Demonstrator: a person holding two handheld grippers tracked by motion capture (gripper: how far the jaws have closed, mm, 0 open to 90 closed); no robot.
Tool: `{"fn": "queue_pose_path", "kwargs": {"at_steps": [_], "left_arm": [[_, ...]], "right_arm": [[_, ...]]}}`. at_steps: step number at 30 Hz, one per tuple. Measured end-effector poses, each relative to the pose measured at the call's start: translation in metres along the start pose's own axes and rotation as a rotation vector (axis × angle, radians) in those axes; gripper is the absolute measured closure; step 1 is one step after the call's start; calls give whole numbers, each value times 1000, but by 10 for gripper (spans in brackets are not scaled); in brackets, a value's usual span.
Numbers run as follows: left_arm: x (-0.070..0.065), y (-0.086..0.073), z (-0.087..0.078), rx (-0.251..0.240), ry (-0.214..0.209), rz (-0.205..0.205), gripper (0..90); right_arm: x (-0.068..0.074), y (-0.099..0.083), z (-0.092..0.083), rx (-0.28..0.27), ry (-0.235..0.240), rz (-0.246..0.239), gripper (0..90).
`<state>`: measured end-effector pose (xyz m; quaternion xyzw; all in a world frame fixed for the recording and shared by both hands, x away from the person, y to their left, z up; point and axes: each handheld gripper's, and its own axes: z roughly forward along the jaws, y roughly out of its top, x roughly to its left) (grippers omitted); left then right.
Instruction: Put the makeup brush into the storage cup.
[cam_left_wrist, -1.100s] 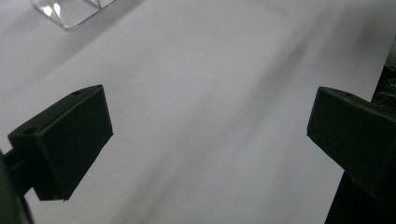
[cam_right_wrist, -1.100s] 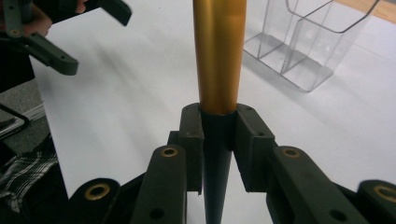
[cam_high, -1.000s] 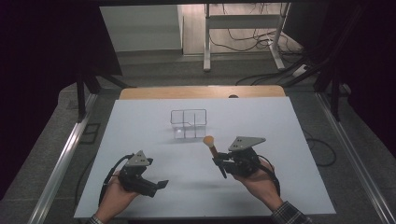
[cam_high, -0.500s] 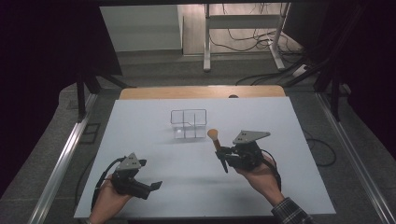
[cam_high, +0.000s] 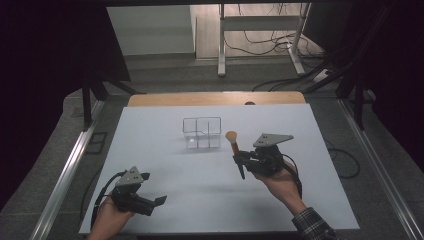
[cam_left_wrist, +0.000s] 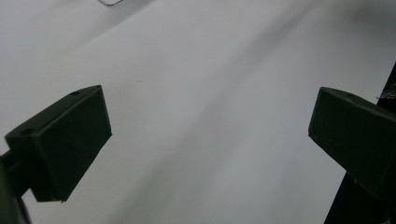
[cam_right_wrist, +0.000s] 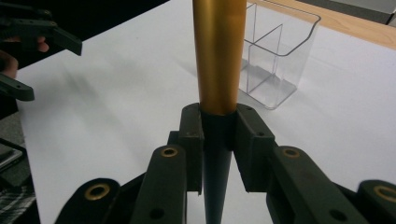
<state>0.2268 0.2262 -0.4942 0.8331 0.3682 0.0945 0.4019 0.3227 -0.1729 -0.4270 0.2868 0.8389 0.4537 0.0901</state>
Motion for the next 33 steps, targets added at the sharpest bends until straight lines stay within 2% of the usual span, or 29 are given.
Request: {"fn": "queue_pose_path", "kwargs": {"at_steps": [8,20,24,33], "left_arm": [[2,-4,-4,12,12,-23,0],[4,-11,-10,20,42,-14,0],[4,-12,-10,34,41,-9,0],[4,-15,-13,30,44,-15,1]], "right_arm": [[-11,5,1,-14,-4,20,736],[-24,14,5,-42,-7,54,736],[-28,18,8,-53,-13,56,736],[-35,27,14,-73,-22,63,736]]}}
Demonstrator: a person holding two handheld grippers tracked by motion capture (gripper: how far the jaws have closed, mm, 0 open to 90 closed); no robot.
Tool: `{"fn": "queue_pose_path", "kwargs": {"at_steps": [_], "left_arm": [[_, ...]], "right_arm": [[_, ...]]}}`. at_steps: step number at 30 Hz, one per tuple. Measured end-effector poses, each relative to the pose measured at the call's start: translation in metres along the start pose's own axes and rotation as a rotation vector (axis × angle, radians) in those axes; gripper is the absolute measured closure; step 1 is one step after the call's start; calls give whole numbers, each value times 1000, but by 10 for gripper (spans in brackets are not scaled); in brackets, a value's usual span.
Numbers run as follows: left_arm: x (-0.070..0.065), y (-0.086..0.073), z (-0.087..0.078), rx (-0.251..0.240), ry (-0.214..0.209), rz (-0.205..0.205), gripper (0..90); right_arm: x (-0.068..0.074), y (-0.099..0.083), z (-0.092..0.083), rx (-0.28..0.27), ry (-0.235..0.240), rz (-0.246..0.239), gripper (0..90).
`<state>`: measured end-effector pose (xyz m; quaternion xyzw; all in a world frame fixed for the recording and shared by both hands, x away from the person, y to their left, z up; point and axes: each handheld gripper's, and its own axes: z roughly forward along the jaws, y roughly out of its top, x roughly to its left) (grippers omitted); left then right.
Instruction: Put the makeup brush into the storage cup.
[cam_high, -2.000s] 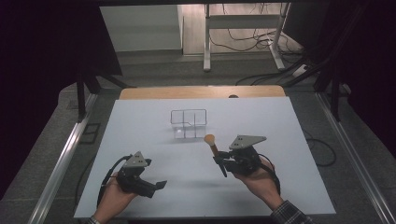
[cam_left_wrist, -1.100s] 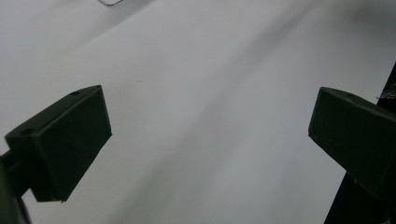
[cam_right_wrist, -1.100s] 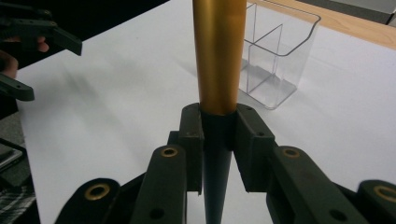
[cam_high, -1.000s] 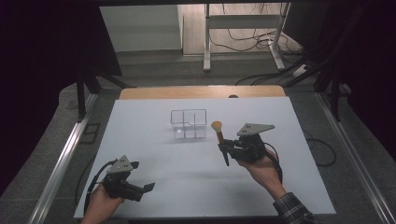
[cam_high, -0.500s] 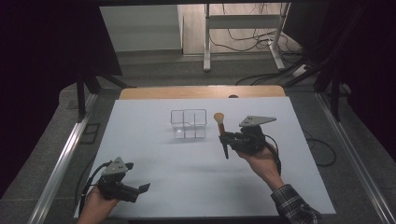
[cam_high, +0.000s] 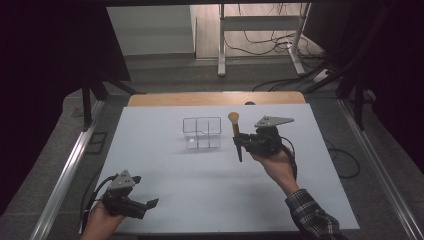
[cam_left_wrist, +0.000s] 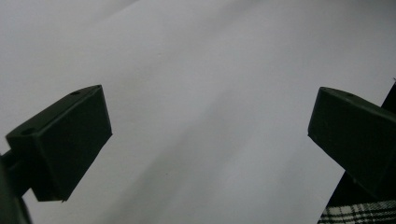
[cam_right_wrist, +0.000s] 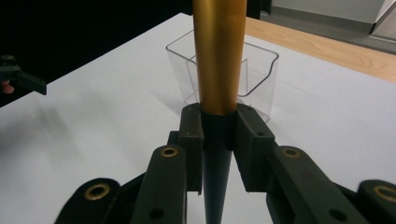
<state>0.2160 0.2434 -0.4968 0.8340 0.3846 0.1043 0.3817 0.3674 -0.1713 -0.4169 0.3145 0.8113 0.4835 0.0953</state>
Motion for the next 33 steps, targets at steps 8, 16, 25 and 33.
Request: {"fn": "queue_pose_path", "kwargs": {"at_steps": [8,16,25,33], "left_arm": [[1,-2,-1,6,5,-3,1],[2,-4,-2,14,12,1,1],[3,-7,-4,13,17,-3,1],[4,-8,-5,15,26,-15,1]], "right_arm": [[-4,8,3,-28,0,5,736],[-8,14,9,-44,-7,7,735],[-11,23,15,-61,-13,1,736],[-14,30,22,-70,-15,1,736]]}}
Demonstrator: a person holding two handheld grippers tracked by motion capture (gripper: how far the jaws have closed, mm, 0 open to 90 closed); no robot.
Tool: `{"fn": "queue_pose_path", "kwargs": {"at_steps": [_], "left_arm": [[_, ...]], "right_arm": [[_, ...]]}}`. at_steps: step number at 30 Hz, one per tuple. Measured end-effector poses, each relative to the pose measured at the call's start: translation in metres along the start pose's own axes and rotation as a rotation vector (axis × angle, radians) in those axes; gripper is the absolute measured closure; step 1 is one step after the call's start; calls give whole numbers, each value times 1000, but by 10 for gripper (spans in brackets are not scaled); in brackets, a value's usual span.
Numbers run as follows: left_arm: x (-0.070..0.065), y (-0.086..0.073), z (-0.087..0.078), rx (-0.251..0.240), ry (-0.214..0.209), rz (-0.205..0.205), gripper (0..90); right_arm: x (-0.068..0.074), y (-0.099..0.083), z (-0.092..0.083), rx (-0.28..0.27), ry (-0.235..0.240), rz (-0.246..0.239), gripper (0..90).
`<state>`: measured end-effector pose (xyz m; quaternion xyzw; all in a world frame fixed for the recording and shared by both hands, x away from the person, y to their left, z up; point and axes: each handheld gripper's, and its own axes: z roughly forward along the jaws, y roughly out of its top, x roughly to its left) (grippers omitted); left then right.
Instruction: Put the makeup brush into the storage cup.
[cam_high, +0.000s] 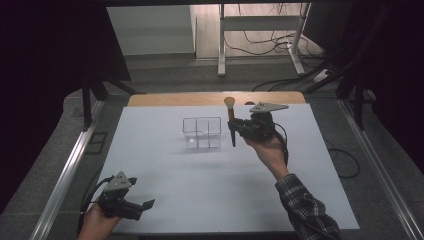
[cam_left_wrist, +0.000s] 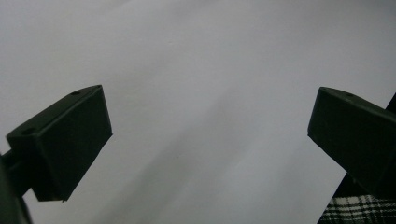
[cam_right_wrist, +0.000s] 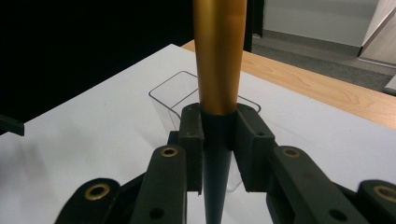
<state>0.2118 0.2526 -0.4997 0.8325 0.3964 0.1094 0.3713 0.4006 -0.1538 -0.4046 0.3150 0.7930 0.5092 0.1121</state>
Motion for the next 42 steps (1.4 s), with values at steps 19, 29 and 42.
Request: {"fn": "queue_pose_path", "kwargs": {"at_steps": [19,29,42], "left_arm": [[5,-5,-3,5,13,-27,2],[6,-8,-5,9,17,-33,2],[6,-8,-4,13,14,-36,2]], "right_arm": [[-6,11,15,-13,-7,-2,736],[-6,19,22,-26,-4,-7,736],[-10,24,33,-34,-10,2,736]]}}
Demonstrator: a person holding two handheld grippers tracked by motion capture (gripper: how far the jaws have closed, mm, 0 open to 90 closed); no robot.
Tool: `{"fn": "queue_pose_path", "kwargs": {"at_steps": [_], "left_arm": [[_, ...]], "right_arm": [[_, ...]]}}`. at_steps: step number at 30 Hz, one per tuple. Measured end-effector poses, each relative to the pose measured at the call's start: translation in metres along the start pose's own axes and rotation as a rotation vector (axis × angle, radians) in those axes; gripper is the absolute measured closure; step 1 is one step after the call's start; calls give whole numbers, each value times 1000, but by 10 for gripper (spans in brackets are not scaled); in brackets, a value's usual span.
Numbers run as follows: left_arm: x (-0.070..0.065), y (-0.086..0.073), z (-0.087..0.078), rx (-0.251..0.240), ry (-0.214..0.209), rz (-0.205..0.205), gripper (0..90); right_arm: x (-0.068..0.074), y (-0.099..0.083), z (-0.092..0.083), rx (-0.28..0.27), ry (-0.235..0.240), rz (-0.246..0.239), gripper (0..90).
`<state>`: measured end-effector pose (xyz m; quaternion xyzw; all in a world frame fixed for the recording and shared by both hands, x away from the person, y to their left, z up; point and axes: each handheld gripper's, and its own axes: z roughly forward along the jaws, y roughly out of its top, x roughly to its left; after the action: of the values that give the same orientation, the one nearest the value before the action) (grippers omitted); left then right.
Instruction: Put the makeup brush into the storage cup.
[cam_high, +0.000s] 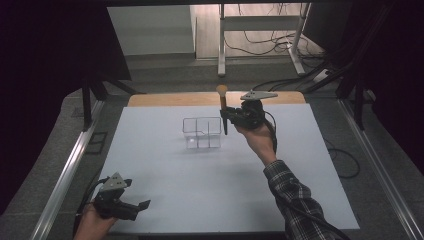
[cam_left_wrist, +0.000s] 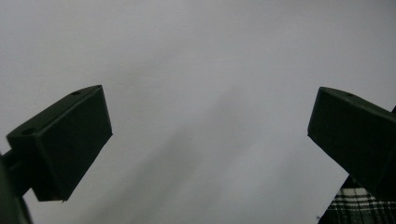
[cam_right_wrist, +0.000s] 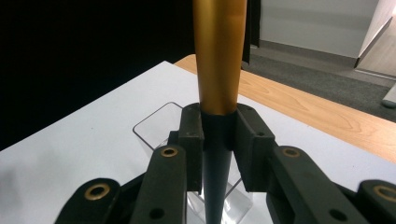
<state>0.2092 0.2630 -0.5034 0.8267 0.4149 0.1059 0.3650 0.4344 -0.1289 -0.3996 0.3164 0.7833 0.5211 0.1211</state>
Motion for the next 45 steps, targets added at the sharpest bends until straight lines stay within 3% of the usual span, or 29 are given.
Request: {"fn": "queue_pose_path", "kwargs": {"at_steps": [18,45], "left_arm": [[1,0,1,2,3,-1,2],[1,0,0,2,-8,-6,1]], "right_arm": [[1,7,17,-14,-7,-19,735],[5,-2,39,5,-24,-43,735]]}}
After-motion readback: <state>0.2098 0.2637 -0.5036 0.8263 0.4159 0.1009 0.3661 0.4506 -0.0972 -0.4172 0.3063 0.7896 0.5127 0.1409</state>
